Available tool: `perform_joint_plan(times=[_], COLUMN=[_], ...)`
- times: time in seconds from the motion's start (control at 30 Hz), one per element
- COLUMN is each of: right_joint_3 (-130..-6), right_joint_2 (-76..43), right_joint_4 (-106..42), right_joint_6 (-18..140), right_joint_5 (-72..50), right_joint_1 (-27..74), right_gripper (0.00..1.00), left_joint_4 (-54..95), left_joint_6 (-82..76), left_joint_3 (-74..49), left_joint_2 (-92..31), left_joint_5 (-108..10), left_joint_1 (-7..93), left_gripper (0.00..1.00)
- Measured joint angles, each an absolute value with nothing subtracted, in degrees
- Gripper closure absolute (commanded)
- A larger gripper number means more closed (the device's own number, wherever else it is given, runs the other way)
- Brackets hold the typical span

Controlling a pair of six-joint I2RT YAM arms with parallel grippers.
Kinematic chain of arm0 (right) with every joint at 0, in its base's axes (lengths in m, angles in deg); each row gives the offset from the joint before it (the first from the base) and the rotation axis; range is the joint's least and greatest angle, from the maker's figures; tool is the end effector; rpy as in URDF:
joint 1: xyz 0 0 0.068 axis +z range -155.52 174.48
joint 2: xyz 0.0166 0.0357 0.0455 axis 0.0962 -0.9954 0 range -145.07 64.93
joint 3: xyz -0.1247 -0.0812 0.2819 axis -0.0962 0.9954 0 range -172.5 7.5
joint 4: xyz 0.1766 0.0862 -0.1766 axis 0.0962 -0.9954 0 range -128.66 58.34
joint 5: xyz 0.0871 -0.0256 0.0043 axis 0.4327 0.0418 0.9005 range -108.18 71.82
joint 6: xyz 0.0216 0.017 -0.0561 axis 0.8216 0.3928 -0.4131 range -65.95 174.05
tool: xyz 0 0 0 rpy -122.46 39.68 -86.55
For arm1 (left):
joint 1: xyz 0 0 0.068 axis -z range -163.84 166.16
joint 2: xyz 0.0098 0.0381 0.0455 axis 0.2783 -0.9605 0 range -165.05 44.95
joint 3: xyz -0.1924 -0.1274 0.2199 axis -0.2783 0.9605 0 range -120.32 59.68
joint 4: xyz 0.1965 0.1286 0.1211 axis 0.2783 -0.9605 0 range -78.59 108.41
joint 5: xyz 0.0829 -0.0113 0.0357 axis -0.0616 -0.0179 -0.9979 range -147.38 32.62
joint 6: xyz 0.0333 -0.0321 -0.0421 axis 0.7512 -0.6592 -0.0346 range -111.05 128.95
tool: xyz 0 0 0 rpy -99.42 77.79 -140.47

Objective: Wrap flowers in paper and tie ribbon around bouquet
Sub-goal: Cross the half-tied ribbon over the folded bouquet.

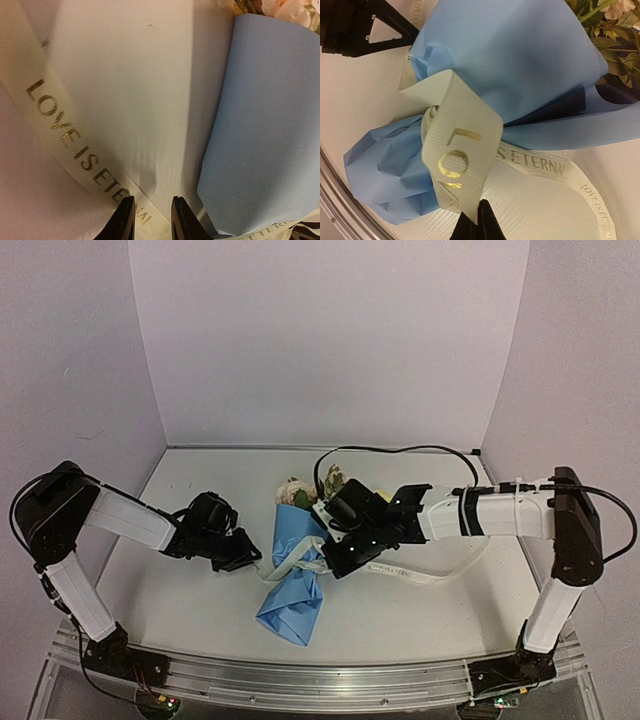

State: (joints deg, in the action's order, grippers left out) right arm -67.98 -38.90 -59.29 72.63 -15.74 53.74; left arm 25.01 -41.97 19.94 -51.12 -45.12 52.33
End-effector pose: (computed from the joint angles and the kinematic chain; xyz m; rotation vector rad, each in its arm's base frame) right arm 0.2073 0.3526 0.2501 -0.9378 2.4801 0.5534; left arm 0.2510 -0.1960 0.1579 -0.2358 2.6309 -0.8718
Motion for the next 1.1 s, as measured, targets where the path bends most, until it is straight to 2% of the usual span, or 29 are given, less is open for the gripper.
perform_joint_plan(times=[0.33,0.6,0.9,1.1], right_joint_3=[-67.89,-71.54,-82.15,-81.85], right_joint_2=[-38.34,-38.34,-41.01,-42.73], right_joint_4=[-63.3,-67.18,-70.38,-71.37], right_joint_6=[67.96,62.83,59.67,61.32], right_joint_5=[-15.75,-11.7,-5.31,-5.82], right_joint_1=[52.48,52.48,52.45,51.88], right_gripper=[1.0,1.0,1.0,1.0], left_joint_4=[18.53,15.17,8.65,15.6], left_joint_6=[-46.57,-49.44,-42.41,-33.58], left_joint_3=[27.16,33.02,29.84,23.26], left_joint_2=[-41.4,-33.43,-22.05,-22.96], left_joint_5=[-55.69,-57.66,-57.21,-50.76], left_joint_1=[50.84,50.65,50.64,50.79], left_gripper=[0.74,0.75,0.67,0.64])
